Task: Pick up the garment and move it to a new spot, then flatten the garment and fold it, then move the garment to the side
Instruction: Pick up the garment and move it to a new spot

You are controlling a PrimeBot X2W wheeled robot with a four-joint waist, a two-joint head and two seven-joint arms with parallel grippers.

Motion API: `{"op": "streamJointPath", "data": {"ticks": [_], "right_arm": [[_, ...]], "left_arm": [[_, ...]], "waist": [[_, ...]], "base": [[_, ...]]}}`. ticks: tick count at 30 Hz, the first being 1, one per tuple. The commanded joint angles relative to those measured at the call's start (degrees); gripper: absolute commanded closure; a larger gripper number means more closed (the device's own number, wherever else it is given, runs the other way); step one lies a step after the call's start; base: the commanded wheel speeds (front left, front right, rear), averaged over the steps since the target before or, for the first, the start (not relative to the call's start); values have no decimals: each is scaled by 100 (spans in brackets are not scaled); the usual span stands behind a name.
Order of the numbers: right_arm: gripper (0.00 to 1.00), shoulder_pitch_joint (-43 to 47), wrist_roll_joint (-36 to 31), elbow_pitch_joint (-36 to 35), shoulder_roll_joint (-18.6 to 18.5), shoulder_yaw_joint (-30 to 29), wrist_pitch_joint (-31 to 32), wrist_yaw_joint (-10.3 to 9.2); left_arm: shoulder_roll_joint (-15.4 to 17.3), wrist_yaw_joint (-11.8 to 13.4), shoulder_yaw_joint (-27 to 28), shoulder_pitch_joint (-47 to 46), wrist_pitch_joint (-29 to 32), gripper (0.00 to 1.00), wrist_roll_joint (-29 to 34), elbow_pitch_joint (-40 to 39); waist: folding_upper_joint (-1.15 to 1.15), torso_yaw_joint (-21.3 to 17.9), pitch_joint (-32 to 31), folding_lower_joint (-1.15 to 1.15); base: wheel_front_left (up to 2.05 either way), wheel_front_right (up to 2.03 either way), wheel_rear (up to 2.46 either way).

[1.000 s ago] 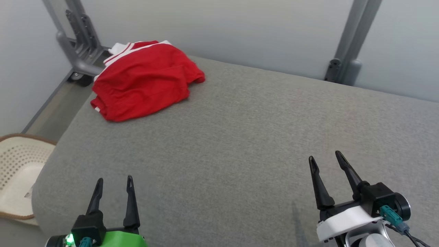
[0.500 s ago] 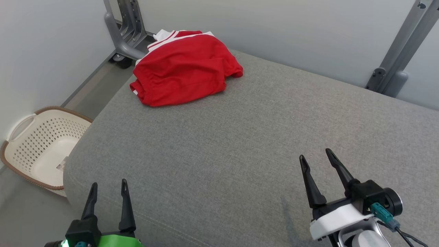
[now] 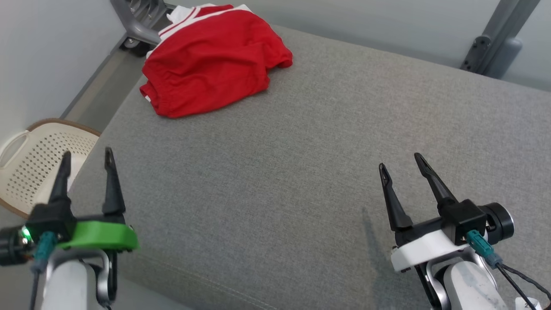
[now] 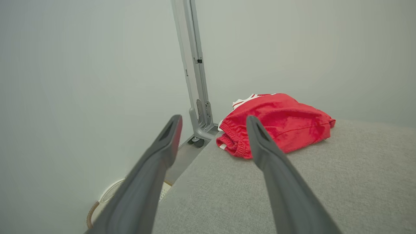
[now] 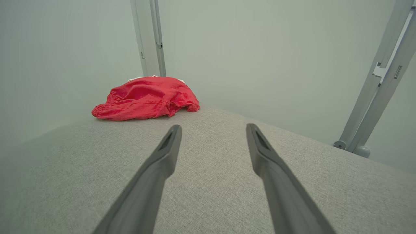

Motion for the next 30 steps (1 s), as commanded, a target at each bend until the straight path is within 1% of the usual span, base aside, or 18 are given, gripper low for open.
{"op": "streamJointPath", "data": {"ticks": [1,5,11,15,18,22,25,30], "right_arm": [[0,-126,-75,-40,-30,8,-18,0],[0,-319,-200,-102,-30,-9,-18,0],[0,-562,-379,-228,-75,-84,-18,0],[0,-655,-432,-333,-155,-82,-18,0],[0,-724,-459,-452,-237,-51,-18,0],[0,-785,-509,-645,-286,7,-18,0],[0,-823,-532,-814,-315,51,-18,0],[0,-772,-582,-1069,-380,92,-18,0]], "left_arm": [[103,-55,56,-314,-4,0,6,150],[396,-215,117,-1162,42,0,-72,852],[740,-433,153,-2400,388,0,-344,2094],[800,-486,185,-2971,604,0,-563,2753],[797,-529,331,-3269,720,0,-865,3272],[956,-571,299,-3539,865,0,-954,3845],[996,-577,291,-3661,923,0,-1032,4213],[1121,-523,446,-3831,793,0,-1212,4694]], "waist": [[0,-360,457,0],[0,-634,842,0],[0,-975,1349,0],[0,-1125,1613,0],[0,-1224,1798,0],[0,-1342,2013,0],[0,-1405,2141,0],[0,-1470,2306,0]], "base": [[0,0,0],[0,0,0],[0,0,0],[0,0,0],[0,0,0],[0,0,0],[0,0,0],[0,0,0]]}}
